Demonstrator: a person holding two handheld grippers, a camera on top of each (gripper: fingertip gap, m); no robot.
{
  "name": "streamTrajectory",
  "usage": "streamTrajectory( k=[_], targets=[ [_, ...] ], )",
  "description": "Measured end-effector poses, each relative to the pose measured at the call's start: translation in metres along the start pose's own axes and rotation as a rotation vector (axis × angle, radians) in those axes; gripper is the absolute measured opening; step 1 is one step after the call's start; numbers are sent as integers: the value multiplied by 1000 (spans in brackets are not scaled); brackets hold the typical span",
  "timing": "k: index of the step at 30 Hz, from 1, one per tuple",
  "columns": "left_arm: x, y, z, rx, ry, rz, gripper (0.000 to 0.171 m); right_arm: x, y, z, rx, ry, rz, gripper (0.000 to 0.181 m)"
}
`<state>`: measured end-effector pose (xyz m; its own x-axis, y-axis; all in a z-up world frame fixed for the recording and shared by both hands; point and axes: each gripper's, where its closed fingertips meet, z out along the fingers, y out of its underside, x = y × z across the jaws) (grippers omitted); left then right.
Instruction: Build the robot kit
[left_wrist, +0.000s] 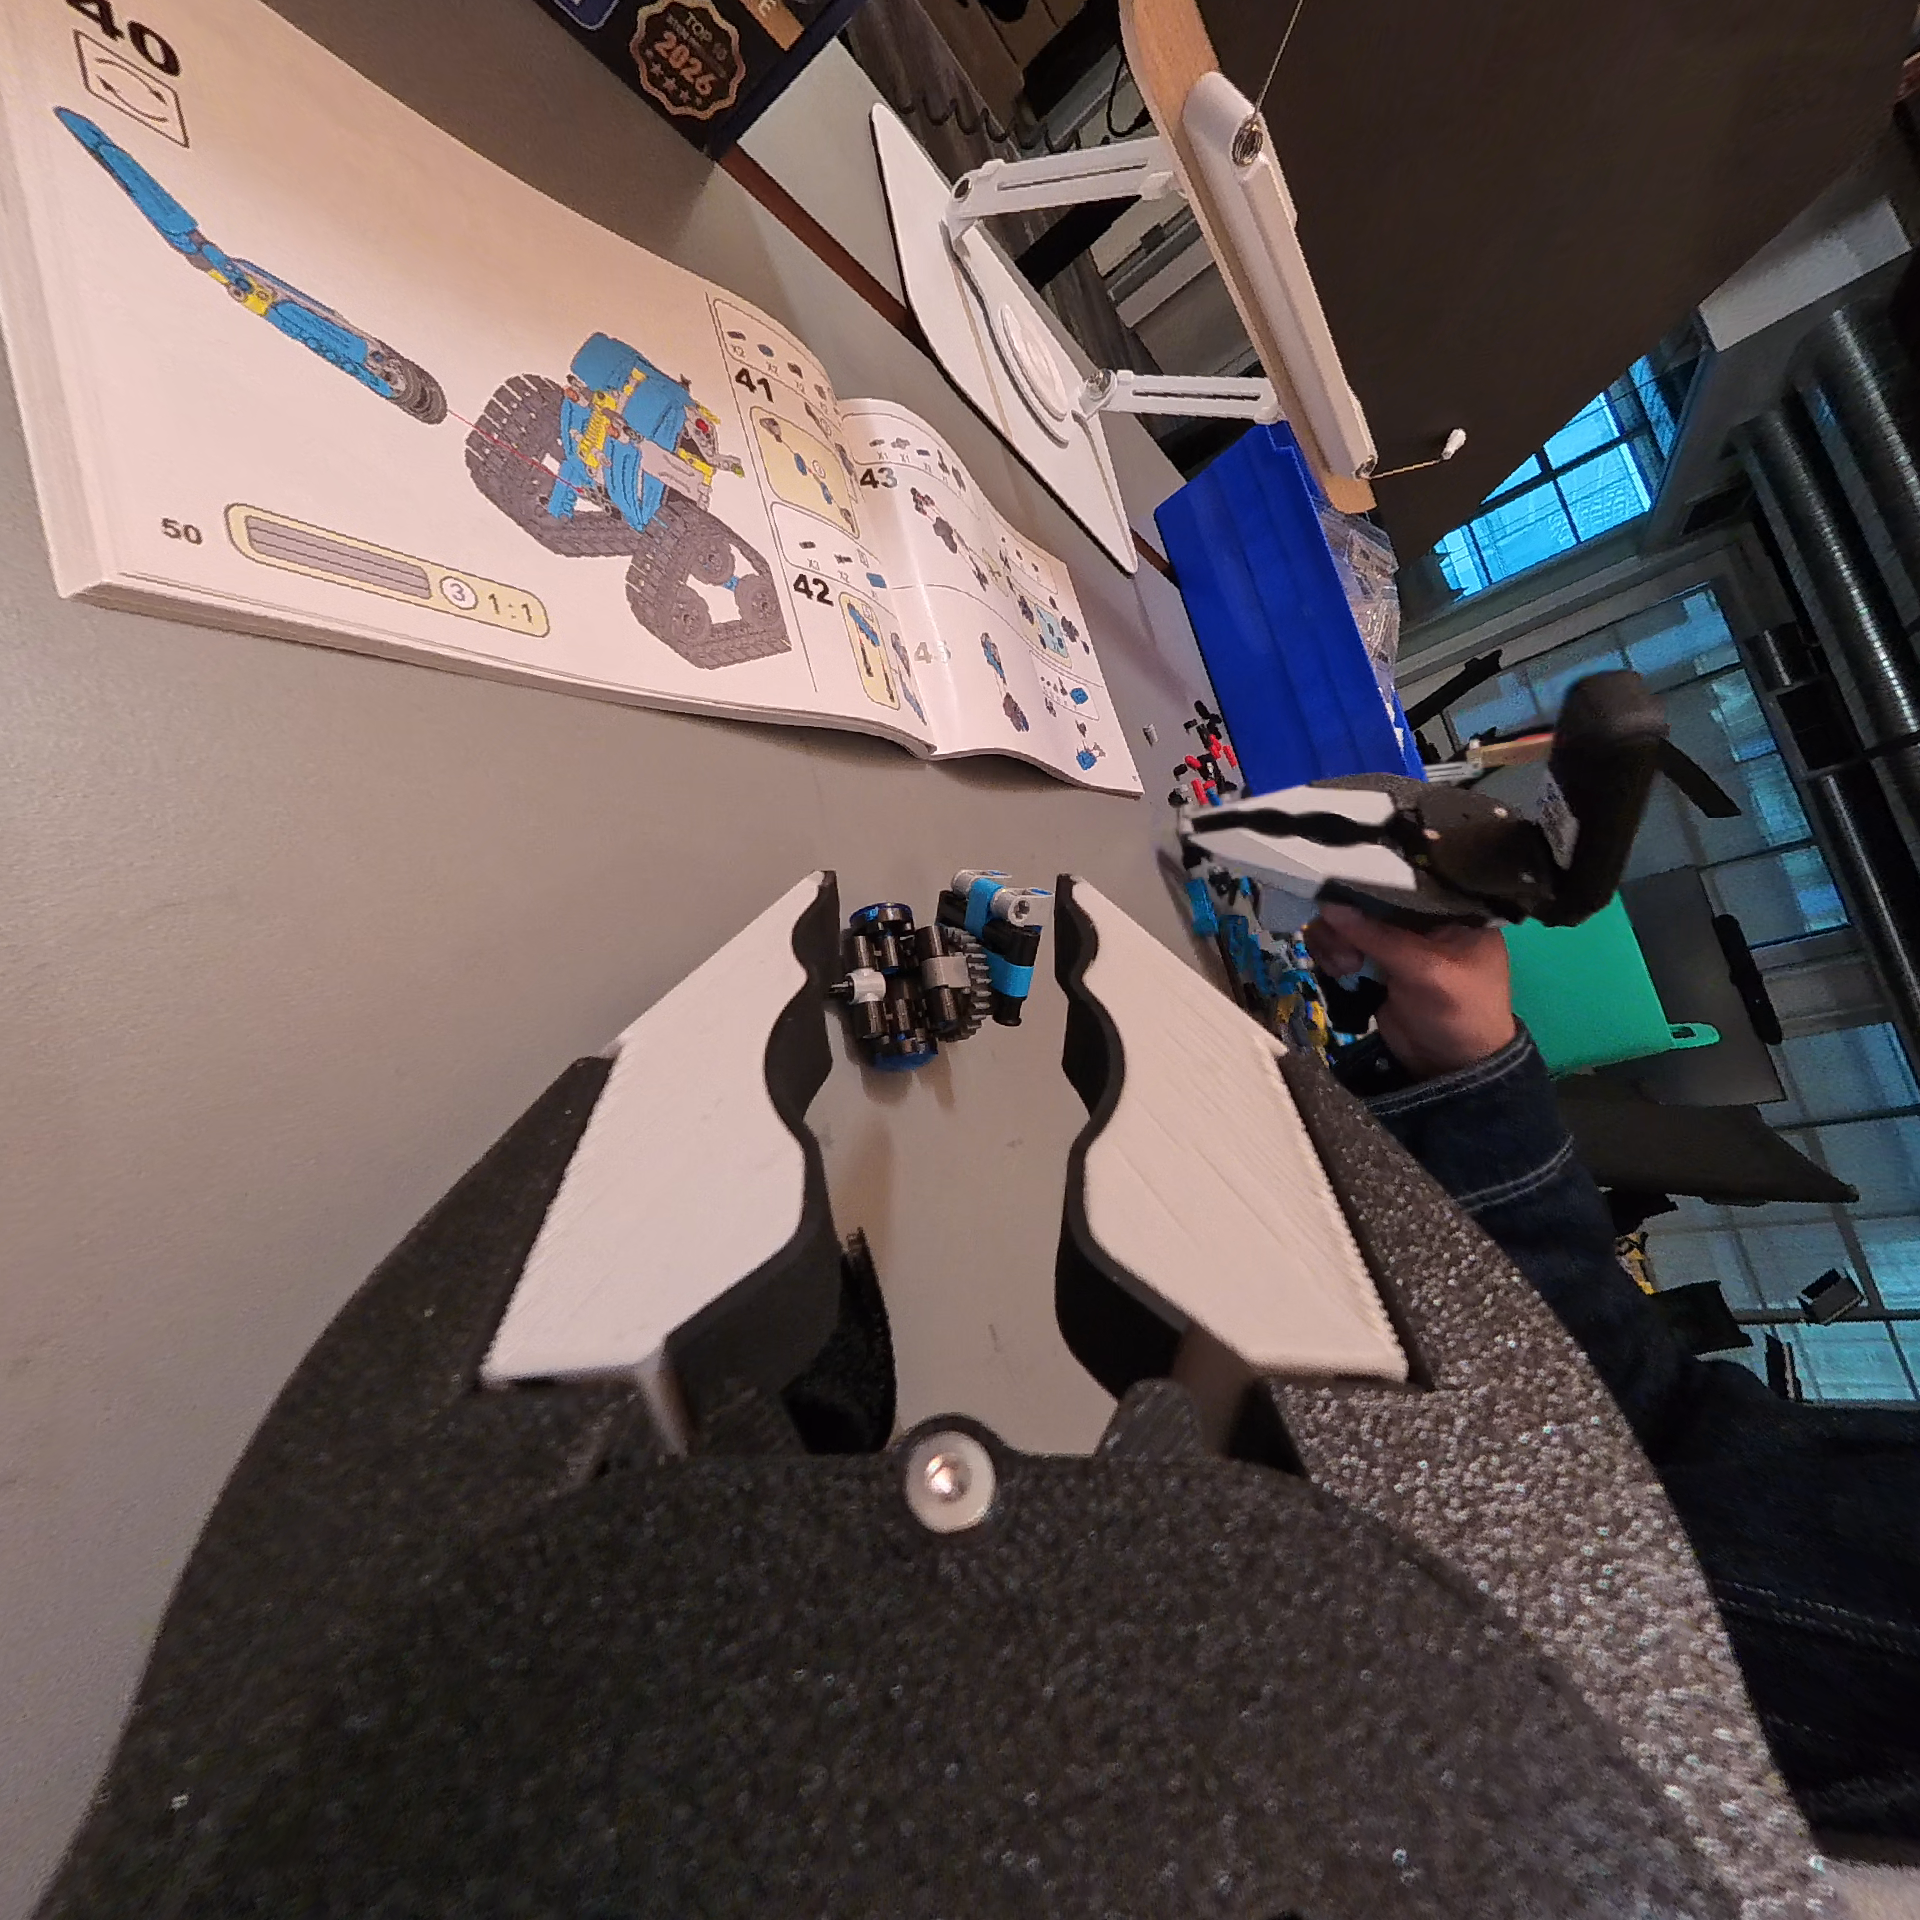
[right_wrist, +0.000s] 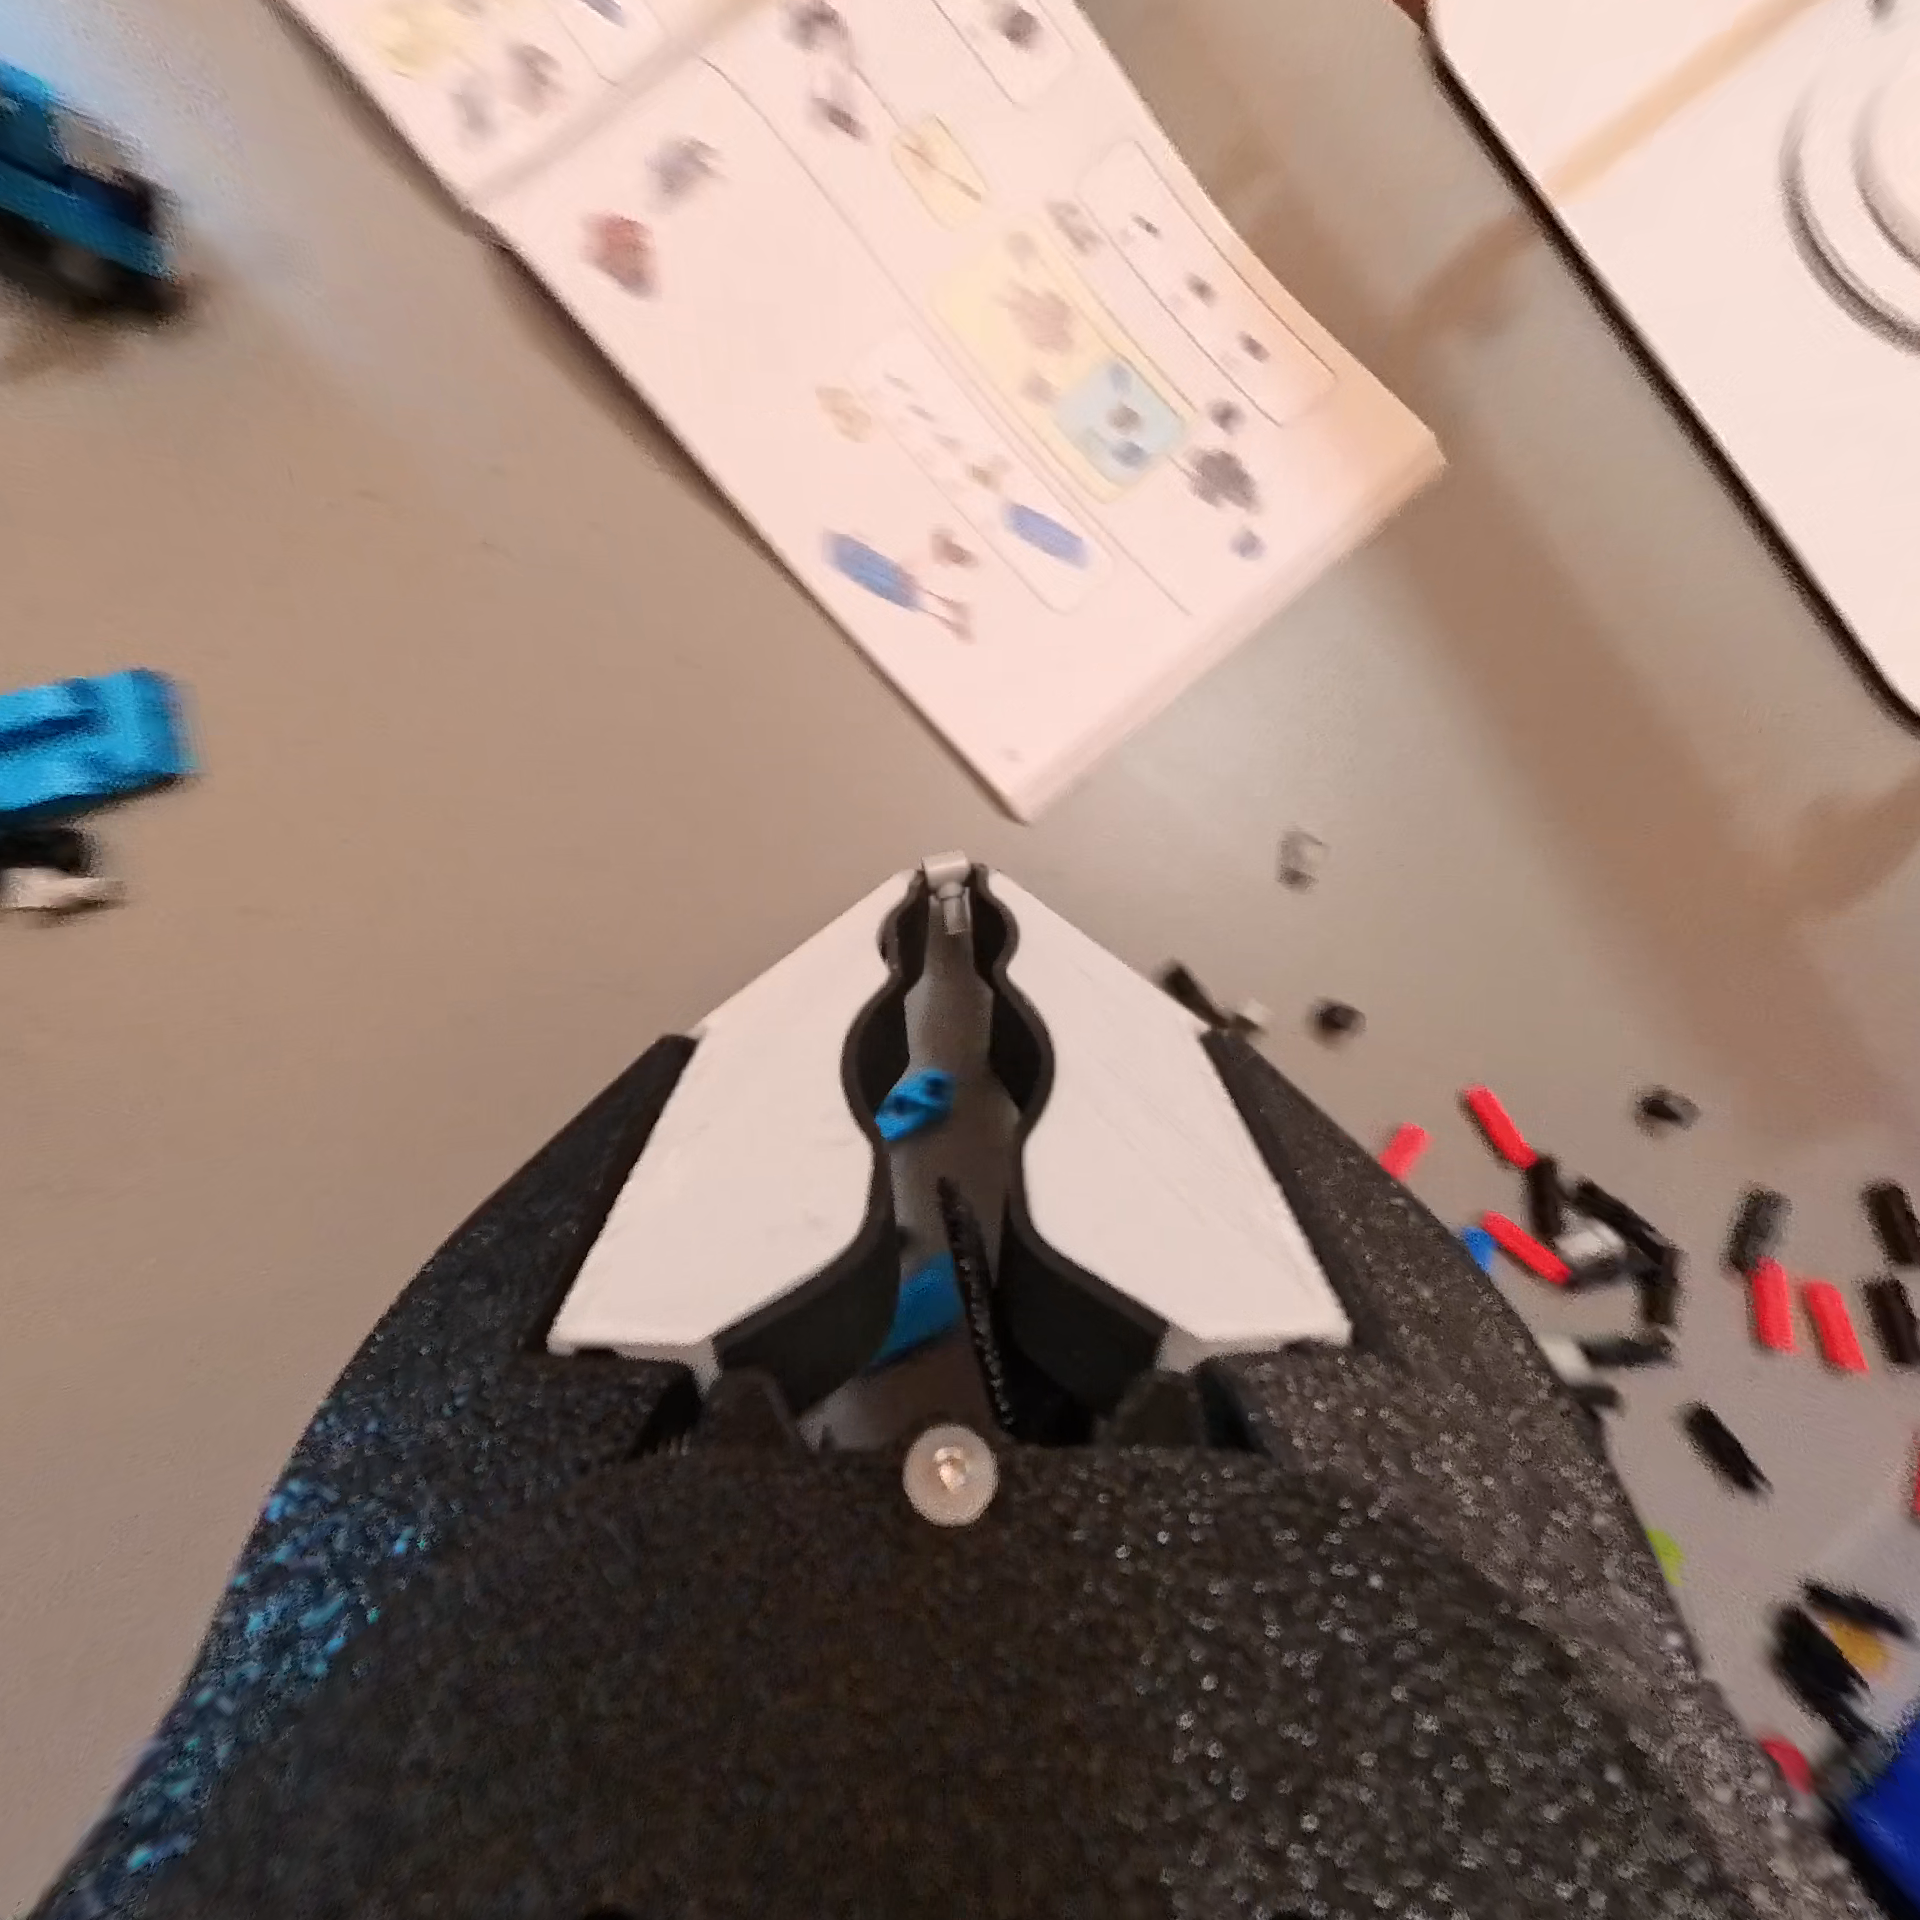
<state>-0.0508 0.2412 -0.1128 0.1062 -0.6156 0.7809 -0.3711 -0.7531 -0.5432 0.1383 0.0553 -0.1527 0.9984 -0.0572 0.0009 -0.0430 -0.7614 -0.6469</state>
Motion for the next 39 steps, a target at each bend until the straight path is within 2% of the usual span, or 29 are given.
streamTrajectory(
  k=[3, 5, 7, 11, 18, 19, 21, 23, 25, 27, 32, 35, 37, 39],
  targets=[
    [0, 0, 0, 0, -1, 1, 41, -76, -15, -9, 73, -267, -118, 8],
    [-1, 0, 0, 0, -2, 0, 41, -130, -6, -16, 69, -436, -228, 8],
    [-1, 0, 0, 1, 0, -4, 42, -159, 4, -14, 55, -485, -287, 8],
    [0, 1, 0, -4, 3, -2, 42, -181, 18, -3, 44, -430, -337, 8],
    [0, 2, 1, -6, -1, 3, 41, -181, 17, -8, 89, -395, -286, 14],
    [0, 2, 1, -6, -2, 4, 41, -177, 15, -15, 109, -412, -262, 16],
    [0, 1, 0, -4, -3, 2, 41, -149, 9, -31, 175, -355, -180, 22],
    [0, 1, 0, -4, -2, 2, 42, -99, 13, -44, 207, -205, -68, 24],
    [1, 3, 1, -12, 3, 2, 42, -44, 31, -53, 186, -12, 45, 25],
    [2, 4, 2, -16, 2, 7, 41, -7, 49, -64, 155, 119, 112, 25],
    [0, 2, 1, -9, -4, 2, 41, 42, 63, -96, 192, 272, 246, 24],
    [0, 3, 2, -13, -4, 6, 42, 70, 67, -105, 187, 366, 281, 9],
    [0, 3, 2, -14, -5, 8, 42, 78, 64, -102, 194, 356, 298, 8],
    [0, 3, 2, -12, -4, 5, 41, 82, 67, -89, 133, 326, 309, 13]
  ],
)
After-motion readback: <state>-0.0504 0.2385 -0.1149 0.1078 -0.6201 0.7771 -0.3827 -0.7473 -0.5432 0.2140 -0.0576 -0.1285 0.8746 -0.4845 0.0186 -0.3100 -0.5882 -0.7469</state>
